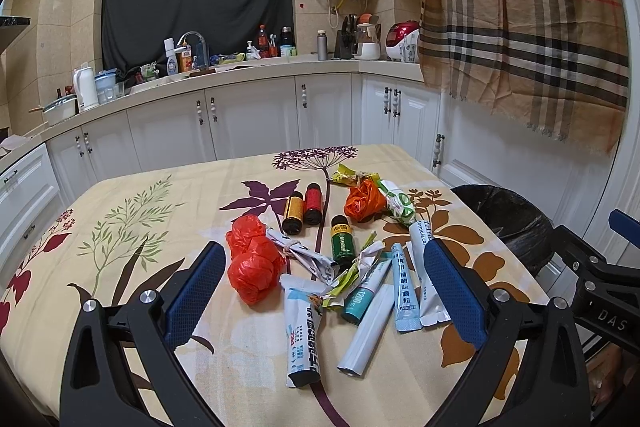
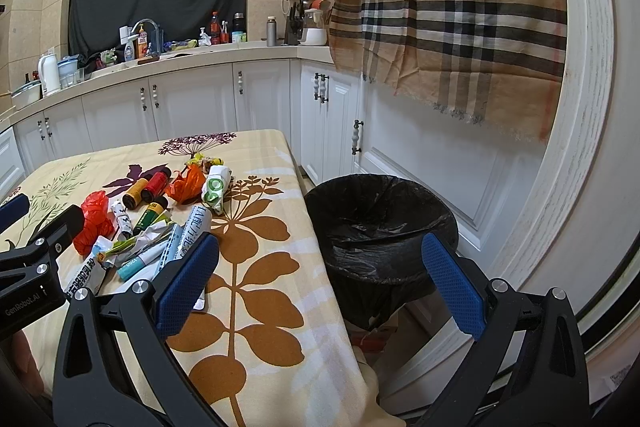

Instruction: Collect trash

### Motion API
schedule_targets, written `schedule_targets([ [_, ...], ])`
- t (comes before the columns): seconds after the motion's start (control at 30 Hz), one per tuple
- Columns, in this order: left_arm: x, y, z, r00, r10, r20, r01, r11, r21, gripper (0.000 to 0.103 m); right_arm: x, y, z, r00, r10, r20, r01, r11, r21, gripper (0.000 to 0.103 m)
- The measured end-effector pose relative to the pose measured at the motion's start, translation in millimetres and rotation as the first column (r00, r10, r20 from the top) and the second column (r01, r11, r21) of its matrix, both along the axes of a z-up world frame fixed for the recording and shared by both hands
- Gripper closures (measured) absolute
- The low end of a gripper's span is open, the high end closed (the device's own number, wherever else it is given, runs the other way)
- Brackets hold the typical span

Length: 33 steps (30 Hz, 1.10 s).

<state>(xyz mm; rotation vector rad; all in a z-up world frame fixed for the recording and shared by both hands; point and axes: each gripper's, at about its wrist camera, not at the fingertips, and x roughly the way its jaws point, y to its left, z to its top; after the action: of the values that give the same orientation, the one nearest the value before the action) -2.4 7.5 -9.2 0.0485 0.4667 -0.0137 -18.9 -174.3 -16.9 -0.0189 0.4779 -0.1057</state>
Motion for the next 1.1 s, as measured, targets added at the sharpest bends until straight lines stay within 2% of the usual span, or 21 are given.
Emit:
schedule_targets([
  [0.23, 0.7, 0.9, -2.4, 1.000, -0.001, -0.006, 0.001, 1.000, -0.002, 0.006, -0.8, 1.6, -2.9, 1.000, -0.002, -0.005, 0.002, 1.000, 0.001, 0.004],
  [0.4, 5.0, 8.1, -8.5, 0.999, 0.017, -0.045, -0.018, 1.000, -0.015, 0.006, 6.4, -0.4, -7.1, 1.000, 0.009, -0.019, -0.009, 1.000, 0.004, 0.004],
  [0.7, 10.3, 36.4, -17.4, 0.993, 0.067, -0.099, -0.068, 0.998, -0.008, 0.007, 27.6, 26.0, -11.5, 0.996, 0.073, -0.045, -0.073, 0.997, 0.014, 0.004],
  [0.8, 12.1, 45.0, -18.7, 0.991, 0.080, -0.107, -0.081, 0.997, -0.009, 0.007, 37.1, 36.0, -14.9, 0.992, 0.108, -0.066, -0.106, 0.994, 0.032, 0.008],
  [0.83, 12.3, 47.6, -19.4, 0.991, 0.084, -0.107, -0.085, 0.996, -0.008, 0.009, 40.1, 38.9, -16.3, 0.990, 0.117, -0.073, -0.115, 0.993, 0.033, 0.012],
  [0.87, 12.7, 50.1, -19.9, 0.990, 0.086, -0.108, -0.087, 0.996, -0.005, 0.016, 42.3, 42.3, -17.5, 0.989, 0.125, -0.079, -0.123, 0.992, 0.033, 0.017],
  [0.9, 13.6, 52.1, -20.9, 0.990, 0.084, -0.116, -0.085, 0.996, -0.004, 0.033, 45.6, 46.3, -19.4, 0.986, 0.136, -0.091, -0.134, 0.990, 0.032, 0.018],
  [0.93, 15.6, 54.1, -22.8, 0.988, 0.078, -0.133, -0.080, 0.997, -0.005, 0.037, 48.7, 50.2, -21.5, 0.984, 0.147, -0.102, -0.144, 0.989, 0.032, 0.019],
  [1.0, 18.5, 58.5, -25.8, 0.986, 0.070, -0.152, -0.074, 0.997, -0.023, 0.037, 52.8, 55.6, -24.5, 0.980, 0.161, -0.116, -0.158, 0.987, 0.035, 0.021],
  [1.1, 20.1, 64.5, -29.8, 0.983, 0.075, -0.168, -0.081, 0.996, -0.033, 0.043, 60.2, 65.5, -29.1, 0.972, 0.184, -0.145, -0.182, 0.983, 0.030, 0.029],
])
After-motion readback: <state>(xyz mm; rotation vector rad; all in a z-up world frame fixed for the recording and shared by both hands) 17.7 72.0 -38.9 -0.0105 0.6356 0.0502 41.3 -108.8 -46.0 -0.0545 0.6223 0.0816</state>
